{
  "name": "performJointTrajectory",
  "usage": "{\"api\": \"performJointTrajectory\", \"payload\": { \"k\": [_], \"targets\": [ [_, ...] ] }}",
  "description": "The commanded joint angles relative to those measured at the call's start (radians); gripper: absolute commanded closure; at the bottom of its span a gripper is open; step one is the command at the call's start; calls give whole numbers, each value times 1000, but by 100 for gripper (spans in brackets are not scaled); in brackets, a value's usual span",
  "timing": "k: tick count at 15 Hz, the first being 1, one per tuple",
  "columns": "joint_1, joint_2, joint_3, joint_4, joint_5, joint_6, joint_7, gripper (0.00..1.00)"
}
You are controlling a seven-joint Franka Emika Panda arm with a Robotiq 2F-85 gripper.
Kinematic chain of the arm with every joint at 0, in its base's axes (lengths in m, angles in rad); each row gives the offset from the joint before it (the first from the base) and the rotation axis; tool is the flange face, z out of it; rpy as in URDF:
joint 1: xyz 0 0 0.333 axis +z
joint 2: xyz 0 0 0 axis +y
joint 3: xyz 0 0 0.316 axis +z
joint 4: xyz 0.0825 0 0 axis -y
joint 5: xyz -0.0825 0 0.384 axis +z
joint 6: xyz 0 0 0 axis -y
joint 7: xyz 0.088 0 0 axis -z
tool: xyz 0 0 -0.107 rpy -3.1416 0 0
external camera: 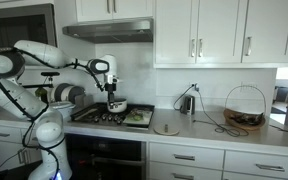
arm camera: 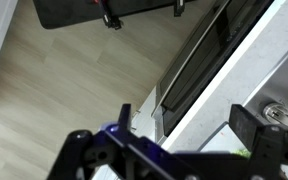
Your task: Put a green object in the pot
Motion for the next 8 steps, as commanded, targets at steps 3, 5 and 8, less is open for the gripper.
{"api": "performJointTrajectory", "payload": {
  "k": [3,5,8],
  "targets": [
    [23,176,24,94,-70,122,-49,0],
    [35,229,28,114,-98,171,-71,0],
    [61,313,27,144,-133,253,-129,0]
  ]
}}
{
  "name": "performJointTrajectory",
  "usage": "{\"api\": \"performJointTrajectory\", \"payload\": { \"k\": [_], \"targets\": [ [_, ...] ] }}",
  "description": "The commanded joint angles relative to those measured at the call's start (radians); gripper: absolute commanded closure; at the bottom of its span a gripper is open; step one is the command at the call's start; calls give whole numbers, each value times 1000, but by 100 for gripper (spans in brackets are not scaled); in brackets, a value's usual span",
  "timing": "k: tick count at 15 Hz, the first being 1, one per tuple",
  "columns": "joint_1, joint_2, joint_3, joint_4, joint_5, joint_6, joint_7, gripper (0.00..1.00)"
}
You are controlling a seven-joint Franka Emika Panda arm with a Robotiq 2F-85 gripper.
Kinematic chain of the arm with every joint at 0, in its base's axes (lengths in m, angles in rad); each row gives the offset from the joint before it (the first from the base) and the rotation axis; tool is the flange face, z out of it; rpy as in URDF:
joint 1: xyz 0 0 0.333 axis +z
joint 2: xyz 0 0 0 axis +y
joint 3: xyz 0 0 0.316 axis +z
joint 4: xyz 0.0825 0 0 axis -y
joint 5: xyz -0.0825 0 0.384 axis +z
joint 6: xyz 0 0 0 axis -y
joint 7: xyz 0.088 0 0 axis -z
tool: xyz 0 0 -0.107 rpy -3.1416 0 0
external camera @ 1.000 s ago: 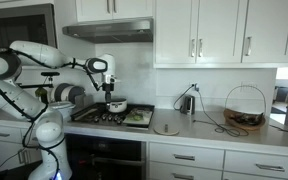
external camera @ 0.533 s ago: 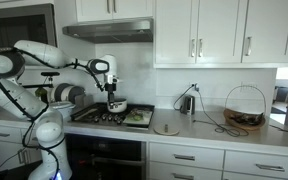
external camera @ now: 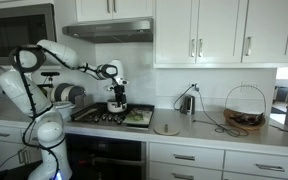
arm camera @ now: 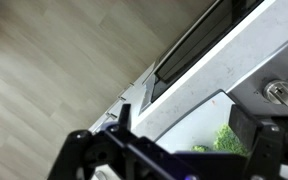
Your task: Put a green object in the pot
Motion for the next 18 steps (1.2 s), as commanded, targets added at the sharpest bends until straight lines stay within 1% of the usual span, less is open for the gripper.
{"api": "performJointTrajectory", "payload": {
  "k": [1,4,7,9,15,18],
  "targets": [
    [29,115,2,67,-46,80,-69,0],
    [60,169,-16,84,-19,148,-173,0],
    [83,204,-36,96,25,172,-304,0],
    [97,218,-52,100,48,174,-414,0],
    [116,248,-86,112,55,167,-738,0],
    [124,273,-94,133,66,162,-855,0]
  ]
}}
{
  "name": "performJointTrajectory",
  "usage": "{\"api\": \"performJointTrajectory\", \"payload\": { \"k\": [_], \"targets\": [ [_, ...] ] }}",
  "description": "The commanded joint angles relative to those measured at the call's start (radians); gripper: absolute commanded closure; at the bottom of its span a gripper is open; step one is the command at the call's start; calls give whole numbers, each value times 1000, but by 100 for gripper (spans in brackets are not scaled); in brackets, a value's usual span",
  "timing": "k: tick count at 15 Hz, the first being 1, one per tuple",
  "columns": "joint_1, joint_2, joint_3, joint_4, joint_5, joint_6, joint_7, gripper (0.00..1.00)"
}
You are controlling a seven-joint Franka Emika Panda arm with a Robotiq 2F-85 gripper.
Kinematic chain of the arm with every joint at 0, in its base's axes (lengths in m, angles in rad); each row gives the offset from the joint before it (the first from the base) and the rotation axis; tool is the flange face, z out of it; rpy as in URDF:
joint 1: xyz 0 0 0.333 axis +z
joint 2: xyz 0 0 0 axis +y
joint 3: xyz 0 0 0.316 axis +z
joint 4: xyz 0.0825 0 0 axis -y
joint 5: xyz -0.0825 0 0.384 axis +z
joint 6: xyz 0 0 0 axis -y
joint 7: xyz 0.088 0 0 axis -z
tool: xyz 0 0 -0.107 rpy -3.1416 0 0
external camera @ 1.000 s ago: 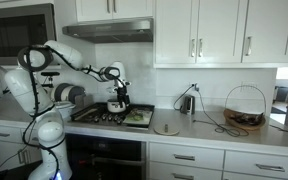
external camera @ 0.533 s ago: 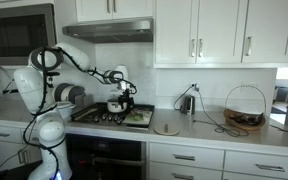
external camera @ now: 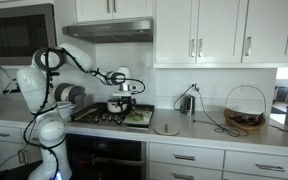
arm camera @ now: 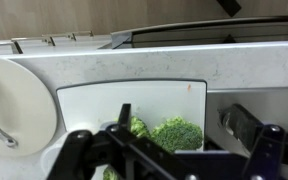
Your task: Put a green object in the pot
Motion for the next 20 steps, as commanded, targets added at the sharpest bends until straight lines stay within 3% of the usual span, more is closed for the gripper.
{"api": "performJointTrajectory", "payload": {
  "k": [1,11,20],
  "targets": [
    [19,48,-14,54,28,-9,-138,0],
    [17,189,16,158,98,-11,-331,0],
    [1,307,43,247,114,-24,-378,0]
  ]
}}
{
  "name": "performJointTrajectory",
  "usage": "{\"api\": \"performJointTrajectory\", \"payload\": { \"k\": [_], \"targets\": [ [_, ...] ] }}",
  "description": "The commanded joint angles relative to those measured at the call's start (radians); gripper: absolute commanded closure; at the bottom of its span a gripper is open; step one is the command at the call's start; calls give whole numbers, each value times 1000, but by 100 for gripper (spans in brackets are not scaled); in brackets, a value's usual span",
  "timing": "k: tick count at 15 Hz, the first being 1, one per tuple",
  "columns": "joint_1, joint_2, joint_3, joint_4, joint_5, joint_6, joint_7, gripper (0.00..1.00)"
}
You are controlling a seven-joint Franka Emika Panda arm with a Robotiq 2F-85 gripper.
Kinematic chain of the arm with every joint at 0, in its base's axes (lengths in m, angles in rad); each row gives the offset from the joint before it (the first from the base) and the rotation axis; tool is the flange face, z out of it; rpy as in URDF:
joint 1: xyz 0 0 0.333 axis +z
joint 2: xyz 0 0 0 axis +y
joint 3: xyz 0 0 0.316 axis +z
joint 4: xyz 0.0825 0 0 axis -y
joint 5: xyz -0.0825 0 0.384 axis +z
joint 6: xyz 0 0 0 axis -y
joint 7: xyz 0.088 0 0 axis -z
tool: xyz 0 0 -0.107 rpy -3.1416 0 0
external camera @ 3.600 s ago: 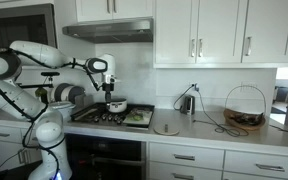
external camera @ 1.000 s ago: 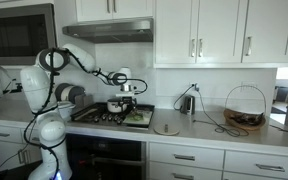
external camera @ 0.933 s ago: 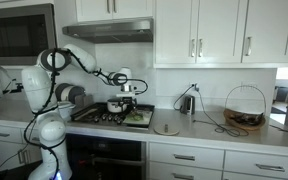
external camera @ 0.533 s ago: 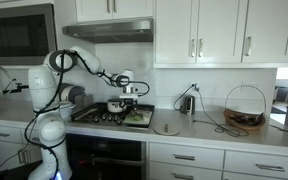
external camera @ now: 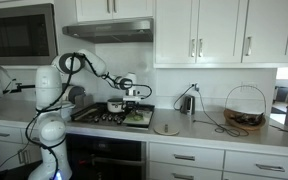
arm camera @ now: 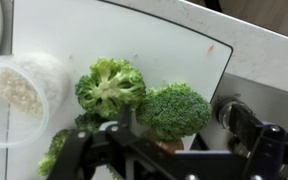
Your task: Put a green object in the pot
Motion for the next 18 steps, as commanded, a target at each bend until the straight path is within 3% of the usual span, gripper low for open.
{"api": "performJointTrajectory", "payload": {
  "k": [1,18],
  "targets": [
    [-19,49,25,60,31,-26,-38,0],
    [-23,65,43,94,23,-139,83,0]
  ]
}}
